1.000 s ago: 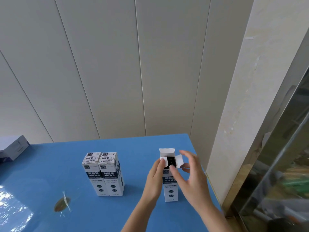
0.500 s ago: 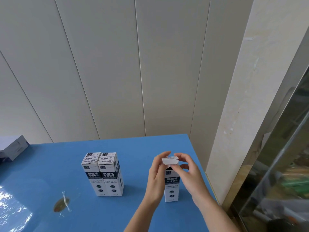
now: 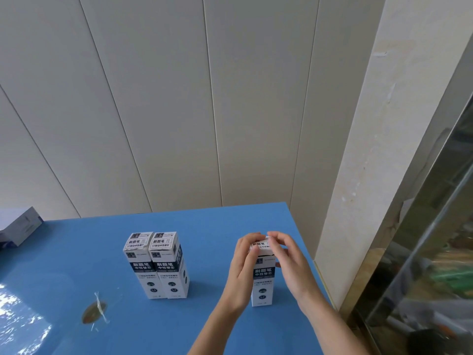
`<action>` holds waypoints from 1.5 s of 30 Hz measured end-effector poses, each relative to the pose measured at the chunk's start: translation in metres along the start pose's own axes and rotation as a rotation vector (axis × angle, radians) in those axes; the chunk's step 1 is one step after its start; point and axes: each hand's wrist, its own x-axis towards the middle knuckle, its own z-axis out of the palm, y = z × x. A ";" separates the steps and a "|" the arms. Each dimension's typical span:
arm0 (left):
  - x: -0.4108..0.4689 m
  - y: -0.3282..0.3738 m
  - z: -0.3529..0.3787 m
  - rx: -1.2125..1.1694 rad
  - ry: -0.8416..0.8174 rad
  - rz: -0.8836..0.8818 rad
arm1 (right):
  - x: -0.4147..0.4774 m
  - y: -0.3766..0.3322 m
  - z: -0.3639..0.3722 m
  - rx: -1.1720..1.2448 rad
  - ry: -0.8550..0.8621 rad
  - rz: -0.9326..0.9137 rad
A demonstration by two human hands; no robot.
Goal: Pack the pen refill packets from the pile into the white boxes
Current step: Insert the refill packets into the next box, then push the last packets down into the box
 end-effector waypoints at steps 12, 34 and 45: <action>-0.012 -0.007 -0.023 0.240 -0.004 0.060 | -0.007 0.035 -0.006 -0.113 -0.221 -0.117; -0.039 -0.052 -0.242 0.293 0.014 -0.387 | 0.016 0.043 0.098 -0.166 -0.411 -0.003; -0.036 -0.061 -0.244 0.293 -0.009 -0.324 | 0.022 0.038 0.120 -0.209 -0.427 0.083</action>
